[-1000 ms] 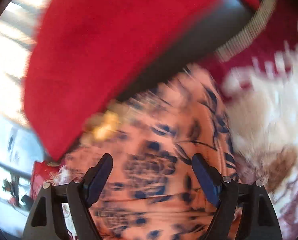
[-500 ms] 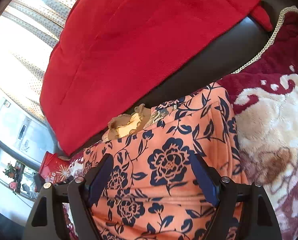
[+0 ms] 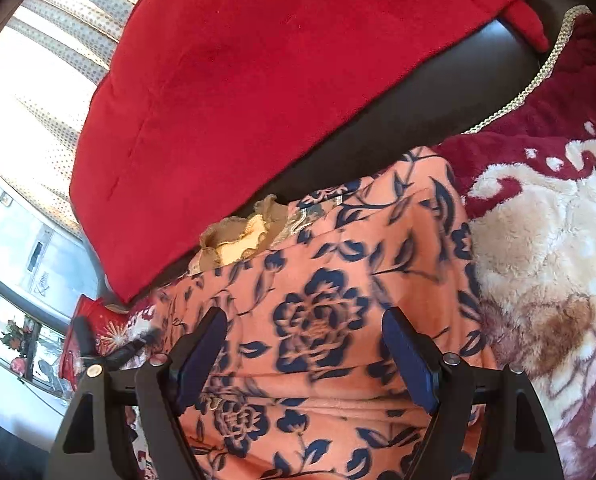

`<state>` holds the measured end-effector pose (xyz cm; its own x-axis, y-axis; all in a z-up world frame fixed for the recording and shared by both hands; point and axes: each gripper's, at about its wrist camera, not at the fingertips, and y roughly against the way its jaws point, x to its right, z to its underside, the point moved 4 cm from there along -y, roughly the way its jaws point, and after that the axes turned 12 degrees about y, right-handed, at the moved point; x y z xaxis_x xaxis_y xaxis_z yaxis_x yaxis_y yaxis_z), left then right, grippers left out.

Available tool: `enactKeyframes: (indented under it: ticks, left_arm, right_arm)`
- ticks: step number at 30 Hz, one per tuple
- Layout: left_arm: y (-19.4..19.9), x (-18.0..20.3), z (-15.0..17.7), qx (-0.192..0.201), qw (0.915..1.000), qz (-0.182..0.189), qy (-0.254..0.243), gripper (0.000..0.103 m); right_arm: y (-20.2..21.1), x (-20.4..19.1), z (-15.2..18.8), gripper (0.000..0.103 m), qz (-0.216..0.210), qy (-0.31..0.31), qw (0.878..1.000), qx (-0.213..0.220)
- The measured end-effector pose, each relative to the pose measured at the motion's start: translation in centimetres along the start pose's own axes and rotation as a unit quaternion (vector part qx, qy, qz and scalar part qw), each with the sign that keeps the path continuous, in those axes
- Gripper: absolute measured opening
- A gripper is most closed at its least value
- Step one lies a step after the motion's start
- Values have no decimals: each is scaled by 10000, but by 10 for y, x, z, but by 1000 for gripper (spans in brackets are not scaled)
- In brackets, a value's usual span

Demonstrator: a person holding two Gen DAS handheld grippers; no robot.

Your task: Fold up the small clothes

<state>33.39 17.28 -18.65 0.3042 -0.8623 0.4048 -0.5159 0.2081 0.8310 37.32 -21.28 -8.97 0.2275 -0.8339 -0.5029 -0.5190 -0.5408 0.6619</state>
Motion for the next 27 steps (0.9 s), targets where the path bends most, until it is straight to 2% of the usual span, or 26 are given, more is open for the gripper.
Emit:
enactKeyframes:
  ticks: [1, 2, 4, 5, 6, 7, 8, 9, 10, 11, 13, 15, 16, 17, 19, 20, 21, 22, 24, 25, 27]
  left_arm:
    - [-2, -6, 0, 32, 9999, 49, 95, 14]
    - [6, -6, -2, 288, 9995, 95, 92, 13]
    - [19, -8, -4, 545, 9981, -278, 62, 12]
    - [27, -12, -4, 564, 9978, -312, 159, 12]
    - [36, -14, -2, 519, 9981, -106, 314, 14]
    - [44, -13, 1, 445, 9980, 168, 419, 24]
    - [53, -10, 6, 422, 9970, 454, 474, 40]
    - [64, -6, 13, 483, 9956, 639, 484, 51]
    - [73, -1, 21, 543, 9947, 744, 453, 76]
    - [80, 6, 30, 595, 9937, 873, 363, 87]
    - [83, 16, 44, 593, 9941, 907, 64, 87]
    - [75, 6, 55, 338, 9966, 740, -125, 87]
    - [64, 1, 58, 117, 9981, 602, -52, 56]
    - [47, -8, 58, -250, 9986, 460, 105, 17]
    - [40, -28, 52, -149, 9965, 558, 601, 16]
    - [39, -33, 53, -151, 9955, 575, 736, 16]
    - [39, -37, 53, -122, 9956, 487, 786, 11]
    - [42, -39, 53, -14, 9972, 174, 731, 6]
    - [58, -41, 57, 121, 9969, -47, 779, 6]
    - [69, -42, 59, 216, 9963, -59, 835, 8]
    - [94, -41, 67, 365, 9954, 161, 868, 39]
  right_arm:
    - [-6, 5, 2, 83, 31, -48, 9999, -144]
    - [-8, 10, 4, 83, -23, -134, 9997, -217]
    - [2, 8, 2, 83, -49, -150, 9998, -109]
    - [7, 5, 0, 83, -84, -126, 9999, -44]
    - [15, 1, -1, 83, -182, -97, 9998, 52]
    - [19, -1, 0, 83, -245, -86, 9996, 86]
    - [21, -1, 2, 83, -245, -89, 9996, 75]
    - [21, 0, 5, 83, -188, -118, 9997, 36]
    - [22, 2, 9, 83, -140, -177, 9997, 14]
    - [24, 3, 14, 83, -175, -269, 9995, 23]
    - [30, 1, 21, 83, -270, -278, 9992, 77]
    - [35, -2, 27, 83, -301, -254, 9992, 116]
    - [36, -3, 29, 83, -320, -266, 9991, 101]
    - [37, -3, 30, 83, -319, -273, 9991, 92]
    - [33, -1, 31, 83, -327, -316, 9989, 89]
    - [25, 6, 36, 83, -267, -353, 9990, -53]
    - [16, 12, 41, 83, -280, -376, 9986, -242]
    - [19, 12, 42, 82, -268, -334, 9990, -86]
    - [35, 9, 39, 83, -226, -492, 9985, 1]
    - [42, 8, 38, 83, -223, -532, 9983, 117]
    - [62, 12, 46, 84, -132, -600, 9977, 273]
